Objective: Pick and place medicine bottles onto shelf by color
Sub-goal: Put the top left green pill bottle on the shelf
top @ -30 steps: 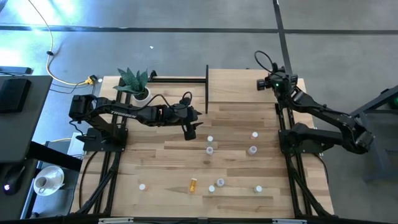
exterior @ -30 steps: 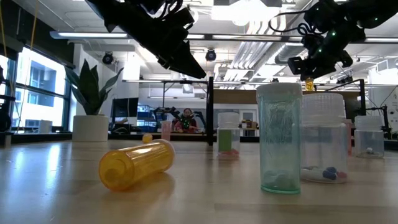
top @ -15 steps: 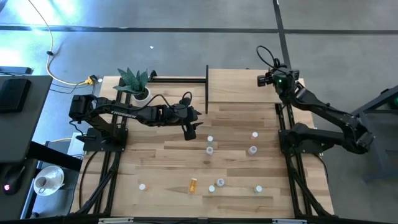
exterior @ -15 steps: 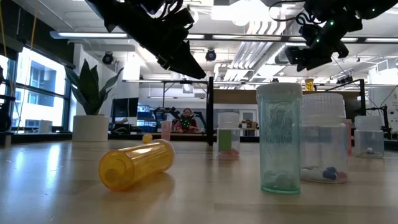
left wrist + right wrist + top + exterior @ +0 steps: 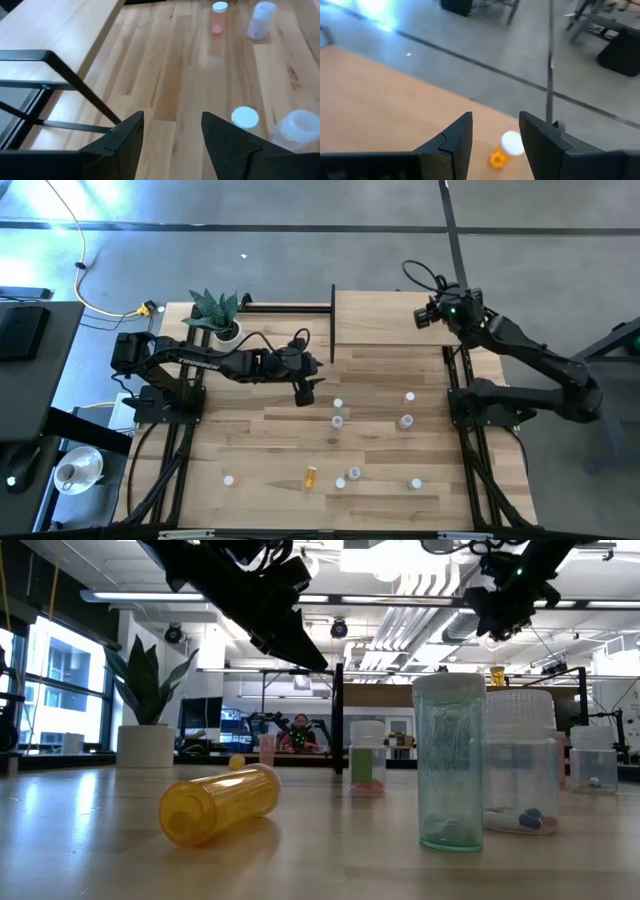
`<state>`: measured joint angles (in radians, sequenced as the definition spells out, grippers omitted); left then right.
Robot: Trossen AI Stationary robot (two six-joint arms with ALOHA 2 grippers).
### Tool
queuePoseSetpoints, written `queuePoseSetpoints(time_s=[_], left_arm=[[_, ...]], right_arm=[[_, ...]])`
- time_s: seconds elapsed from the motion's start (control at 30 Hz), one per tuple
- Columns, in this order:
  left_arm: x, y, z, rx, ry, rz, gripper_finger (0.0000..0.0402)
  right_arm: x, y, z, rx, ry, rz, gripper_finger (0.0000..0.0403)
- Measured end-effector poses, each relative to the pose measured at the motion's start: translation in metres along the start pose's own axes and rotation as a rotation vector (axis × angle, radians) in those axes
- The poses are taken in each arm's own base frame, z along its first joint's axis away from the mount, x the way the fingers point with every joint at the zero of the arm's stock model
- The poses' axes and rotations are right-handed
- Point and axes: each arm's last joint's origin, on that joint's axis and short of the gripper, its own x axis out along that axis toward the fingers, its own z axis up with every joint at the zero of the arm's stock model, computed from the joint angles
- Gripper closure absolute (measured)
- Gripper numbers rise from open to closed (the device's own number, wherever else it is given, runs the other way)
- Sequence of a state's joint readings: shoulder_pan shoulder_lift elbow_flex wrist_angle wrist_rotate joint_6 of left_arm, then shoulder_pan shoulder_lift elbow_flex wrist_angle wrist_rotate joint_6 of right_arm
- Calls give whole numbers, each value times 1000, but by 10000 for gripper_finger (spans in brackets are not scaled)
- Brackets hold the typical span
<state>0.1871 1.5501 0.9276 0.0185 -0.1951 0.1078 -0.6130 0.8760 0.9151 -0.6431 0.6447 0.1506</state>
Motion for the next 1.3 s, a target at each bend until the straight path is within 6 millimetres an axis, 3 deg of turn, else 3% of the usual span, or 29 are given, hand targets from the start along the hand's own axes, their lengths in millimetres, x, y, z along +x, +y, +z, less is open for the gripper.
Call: queuePoseSetpoints(time_s=[0.37, 0.7, 1.13, 1.3], left_arm=[[0, -4, 0, 25, -17, -143, 213], [1, -18, 0, 48, -19, -221, 213], [32, -35, -18, 93, 23, -244, 213], [37, -37, -22, 94, 32, -274, 213]], right_arm=[[-39, -2, -38, -59, 117, 251, 249], [-48, 16, -69, -52, 93, 551, 249], [-70, 43, -56, -17, -170, 833, 249], [-76, 54, -61, -56, -196, 769, 249]])
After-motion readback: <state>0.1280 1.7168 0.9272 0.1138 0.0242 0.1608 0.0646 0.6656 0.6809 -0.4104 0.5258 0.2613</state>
